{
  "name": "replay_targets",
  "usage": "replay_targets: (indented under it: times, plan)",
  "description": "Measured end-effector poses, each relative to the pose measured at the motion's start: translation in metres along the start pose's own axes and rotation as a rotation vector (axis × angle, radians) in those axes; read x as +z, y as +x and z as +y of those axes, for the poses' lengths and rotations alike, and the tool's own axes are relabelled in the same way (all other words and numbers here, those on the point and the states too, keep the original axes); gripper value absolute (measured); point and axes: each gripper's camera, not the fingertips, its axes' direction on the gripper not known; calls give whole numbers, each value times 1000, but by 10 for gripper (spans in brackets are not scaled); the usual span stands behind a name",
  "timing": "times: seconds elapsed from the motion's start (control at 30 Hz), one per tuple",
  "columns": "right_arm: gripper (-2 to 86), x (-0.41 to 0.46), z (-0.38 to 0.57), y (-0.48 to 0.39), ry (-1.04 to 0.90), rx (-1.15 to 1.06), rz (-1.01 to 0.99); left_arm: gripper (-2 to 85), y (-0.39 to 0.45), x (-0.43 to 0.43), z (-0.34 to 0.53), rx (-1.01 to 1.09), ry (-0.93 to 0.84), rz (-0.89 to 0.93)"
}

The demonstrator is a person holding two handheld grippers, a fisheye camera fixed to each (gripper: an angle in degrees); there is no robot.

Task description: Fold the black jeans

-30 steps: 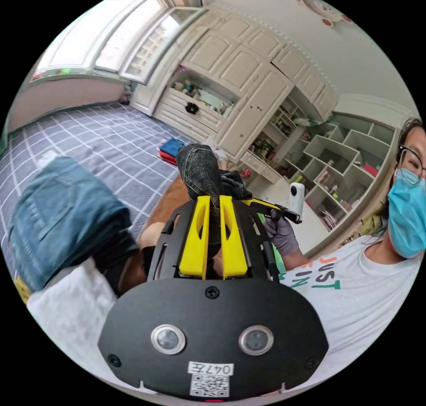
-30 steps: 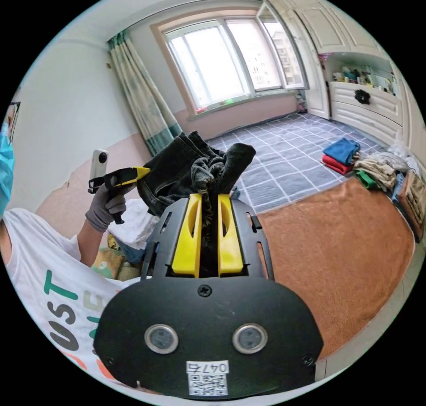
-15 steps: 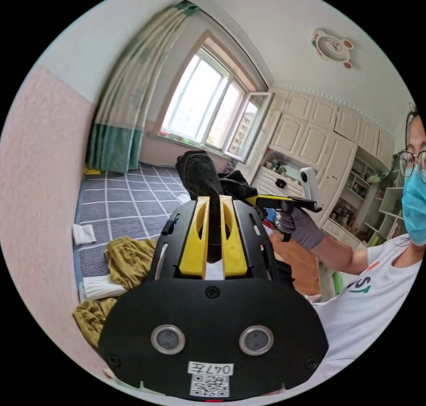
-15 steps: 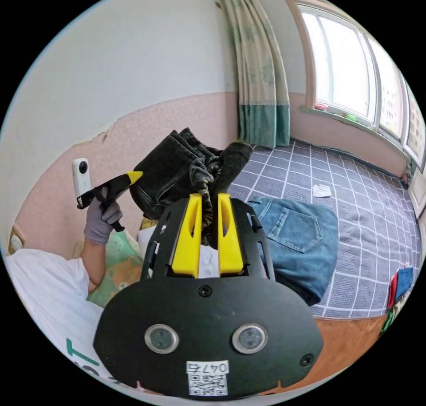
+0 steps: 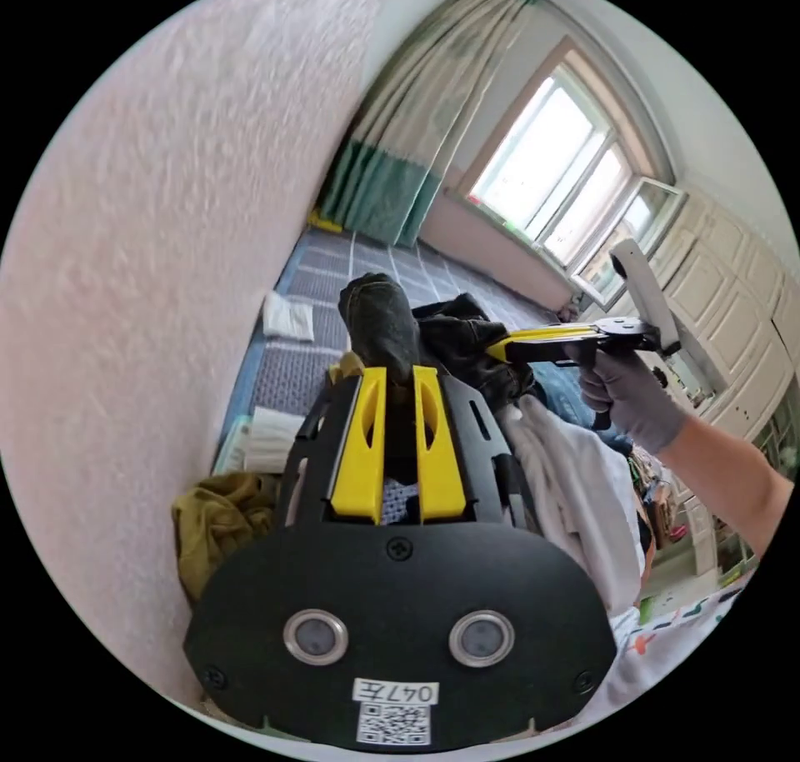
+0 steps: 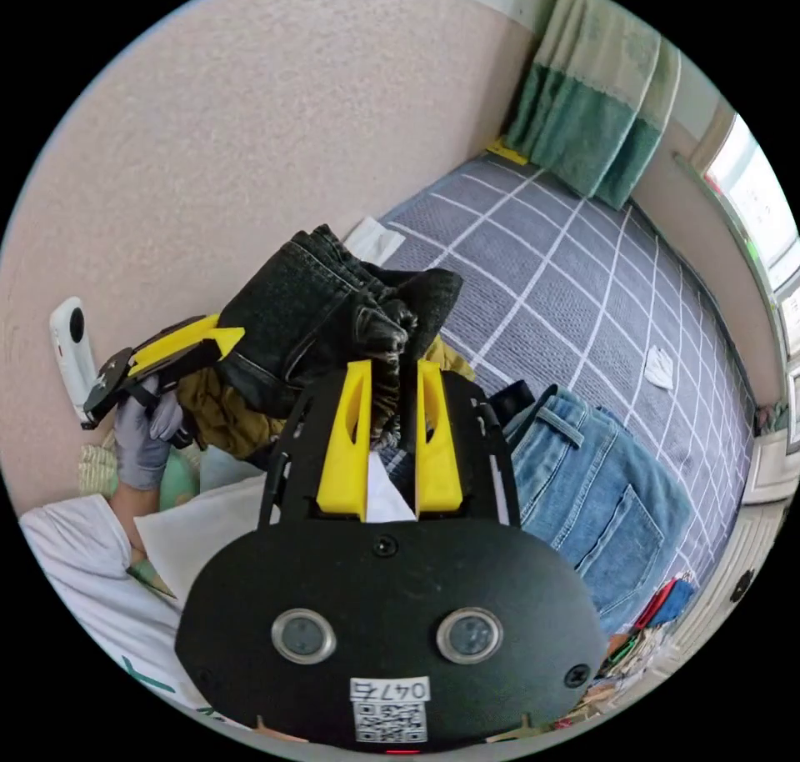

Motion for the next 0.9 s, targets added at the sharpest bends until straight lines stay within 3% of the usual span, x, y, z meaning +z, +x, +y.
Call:
replay_targets:
  times: [0.1, 0.2, 0.27, 0.4, 0.6, 0.7, 0.8, 0.87, 0.9]
  plan:
    - [100, 13, 19, 33, -6, 107, -21, 96, -12, 15, 10, -41, -35, 58]
    - [89, -34, 72, 61, 147, 163, -75, 70, 16, -25, 30, 51, 167, -85]
    - [62, -82, 144, 75, 271, 165, -107, 37, 51, -43, 50, 156, 281, -204]
    - [21, -136, 288, 89, 350, 209, -34, -3, 106, -46, 67, 246, 282, -298]
    - [-11, -151, 567, 91, 379, 486, 58, -9, 276, -47, 94, 487, 147, 171]
    - [-12, -140, 696, 79, 507, 682, 19, -10, 401, 0, 122, 644, -22, 484]
    - [-12, -116, 802, 57, 603, 866, 75, -10, 552, 82, 181, 837, -308, 750]
    - [-12, -88, 873, 37, 662, 1012, 115, -10, 683, 172, 261, 991, -648, 923]
    - [-12, -80, 888, 32, 677, 1047, 122, -10, 714, 195, 285, 1021, -728, 976]
